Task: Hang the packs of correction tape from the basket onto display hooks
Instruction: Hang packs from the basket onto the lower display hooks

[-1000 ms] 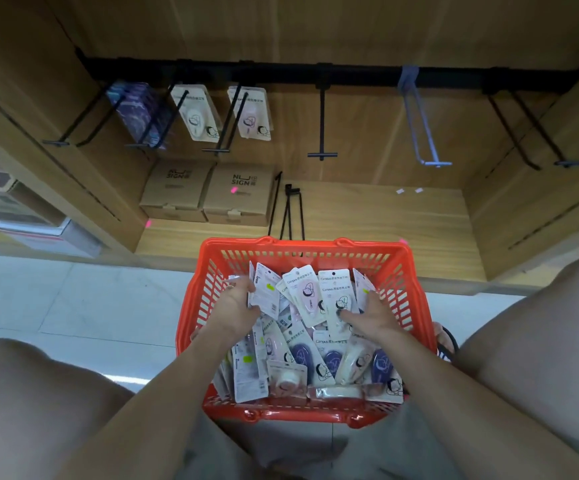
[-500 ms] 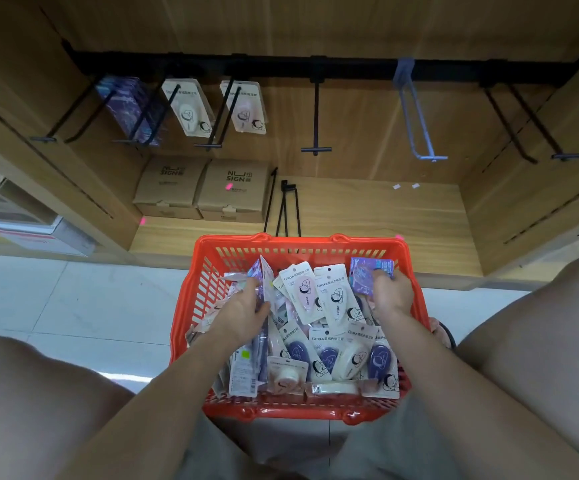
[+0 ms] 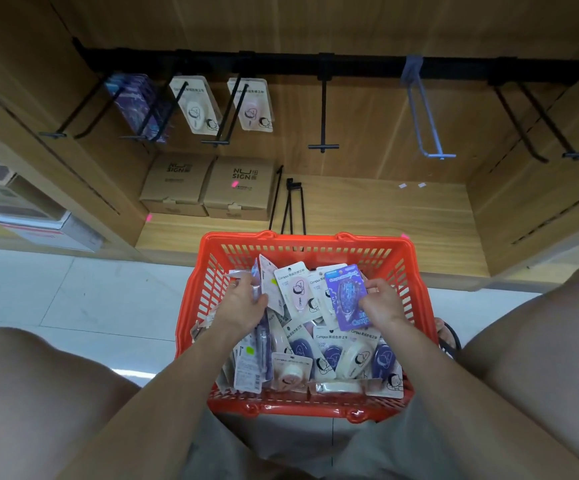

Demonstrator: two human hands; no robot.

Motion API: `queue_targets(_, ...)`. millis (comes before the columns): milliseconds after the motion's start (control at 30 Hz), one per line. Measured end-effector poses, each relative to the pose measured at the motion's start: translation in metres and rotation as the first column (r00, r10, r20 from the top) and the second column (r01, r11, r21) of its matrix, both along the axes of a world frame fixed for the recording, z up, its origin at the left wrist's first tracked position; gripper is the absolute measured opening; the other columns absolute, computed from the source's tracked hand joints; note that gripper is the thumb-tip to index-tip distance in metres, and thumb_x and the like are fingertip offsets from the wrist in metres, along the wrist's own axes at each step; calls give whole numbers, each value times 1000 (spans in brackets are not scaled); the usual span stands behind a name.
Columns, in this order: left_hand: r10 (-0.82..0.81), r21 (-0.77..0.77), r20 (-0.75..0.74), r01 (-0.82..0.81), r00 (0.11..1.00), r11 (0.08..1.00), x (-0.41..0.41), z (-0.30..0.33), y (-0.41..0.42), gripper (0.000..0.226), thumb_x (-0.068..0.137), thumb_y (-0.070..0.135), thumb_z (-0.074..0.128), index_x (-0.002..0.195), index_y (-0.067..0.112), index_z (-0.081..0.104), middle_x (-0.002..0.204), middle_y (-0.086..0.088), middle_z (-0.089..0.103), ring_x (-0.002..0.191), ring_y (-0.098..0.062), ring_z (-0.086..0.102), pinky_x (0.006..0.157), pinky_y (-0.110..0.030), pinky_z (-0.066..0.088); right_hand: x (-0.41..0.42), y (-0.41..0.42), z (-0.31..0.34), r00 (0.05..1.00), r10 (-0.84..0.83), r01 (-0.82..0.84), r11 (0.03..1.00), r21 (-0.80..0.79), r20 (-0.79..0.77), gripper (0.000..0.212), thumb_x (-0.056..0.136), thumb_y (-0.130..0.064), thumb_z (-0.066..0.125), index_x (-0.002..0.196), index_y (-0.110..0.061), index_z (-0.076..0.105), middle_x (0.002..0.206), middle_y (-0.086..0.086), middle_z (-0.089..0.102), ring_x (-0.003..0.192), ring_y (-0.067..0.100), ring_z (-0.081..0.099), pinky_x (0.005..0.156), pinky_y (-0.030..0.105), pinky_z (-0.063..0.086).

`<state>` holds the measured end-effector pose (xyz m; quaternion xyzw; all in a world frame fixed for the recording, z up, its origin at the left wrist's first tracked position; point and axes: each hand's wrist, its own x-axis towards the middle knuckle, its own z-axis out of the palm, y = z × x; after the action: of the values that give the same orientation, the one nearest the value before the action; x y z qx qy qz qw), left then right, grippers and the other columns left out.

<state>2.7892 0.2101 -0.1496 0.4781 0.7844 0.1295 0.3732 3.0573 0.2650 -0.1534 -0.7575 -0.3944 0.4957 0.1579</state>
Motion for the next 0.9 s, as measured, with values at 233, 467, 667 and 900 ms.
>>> queue_targets(233, 68, -107, 238, -44, 969, 993, -1, 3, 0, 61, 103, 32, 61, 156, 28, 31, 133, -9, 63, 114, -28, 65, 101, -42, 51, -4, 3, -2, 997, 82, -83, 995, -48, -15, 25, 95, -4, 57, 114, -20, 56, 98, 1, 61, 81, 18, 58, 71, 33, 47)
queue_targets(467, 73, -65, 266, -57, 961, 996, -2, -5, 8, 41, 111, 28, 45, 152, 32, 45, 86, -1, 60, 62, -14, 51, 53, -22, 42, -12, 7, -13, 996, 86, -86, 993, -82, -13, 23, 104, -32, 51, 115, -15, 64, 118, 3, 59, 94, 20, 56, 92, 40, 45)
queue_targets(667, 154, -102, 334, -127, 930, 987, 3, -10, 12, 60, 106, 28, 56, 159, 33, 27, 107, -7, 70, 89, -28, 67, 72, -33, 48, -20, 8, -17, 985, 171, -168, 981, -99, 26, 59, 90, -64, 65, 124, -16, 61, 125, 4, 58, 115, 28, 59, 95, 40, 47)
queue_targets(900, 399, -260, 376, -319, 836, 912, 10, -22, 31, 67, 94, 48, 71, 141, 10, 42, 113, -8, 61, 103, -25, 60, 99, -39, 46, -24, 14, -22, 981, 180, -169, 976, -136, 73, 54, 74, -39, 84, 111, -11, 57, 125, 9, 61, 102, 26, 65, 83, 36, 55)
